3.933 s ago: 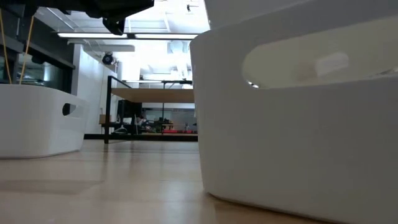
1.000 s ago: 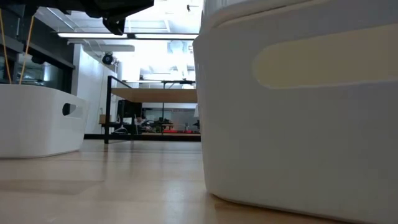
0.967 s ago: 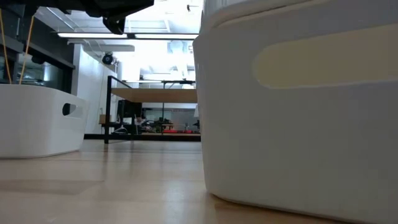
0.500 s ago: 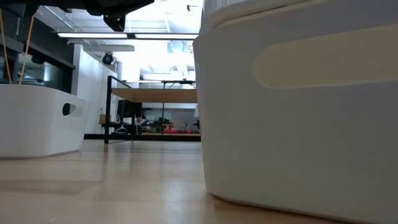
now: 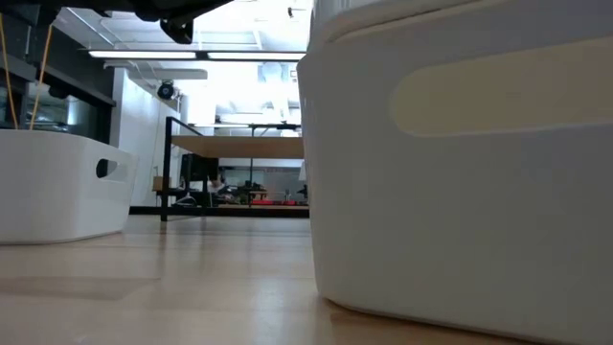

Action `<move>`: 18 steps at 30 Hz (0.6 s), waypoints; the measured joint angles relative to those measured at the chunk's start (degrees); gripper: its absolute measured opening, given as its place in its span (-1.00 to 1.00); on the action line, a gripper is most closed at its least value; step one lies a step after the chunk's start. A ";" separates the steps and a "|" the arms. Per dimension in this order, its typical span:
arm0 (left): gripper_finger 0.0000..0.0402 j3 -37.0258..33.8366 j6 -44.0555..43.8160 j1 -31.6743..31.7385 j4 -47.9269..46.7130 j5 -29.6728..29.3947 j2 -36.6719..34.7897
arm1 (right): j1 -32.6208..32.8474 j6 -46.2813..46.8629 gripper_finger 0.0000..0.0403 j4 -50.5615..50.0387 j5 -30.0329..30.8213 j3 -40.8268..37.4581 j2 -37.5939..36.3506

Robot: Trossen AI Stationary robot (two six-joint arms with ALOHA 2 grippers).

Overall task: Stack baskets on shelf by color
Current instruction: Stack the top right white bin on the bottom white bin

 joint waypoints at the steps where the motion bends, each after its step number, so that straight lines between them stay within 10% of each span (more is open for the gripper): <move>1: -0.79 0.00 0.00 0.00 0.00 0.01 0.00 | 0.22 0.47 -0.90 -0.03 0.63 0.00 0.04; 18: -0.79 0.00 -0.15 0.00 -0.04 0.00 0.00 | -2.48 10.45 -1.00 -11.19 3.11 0.26 5.77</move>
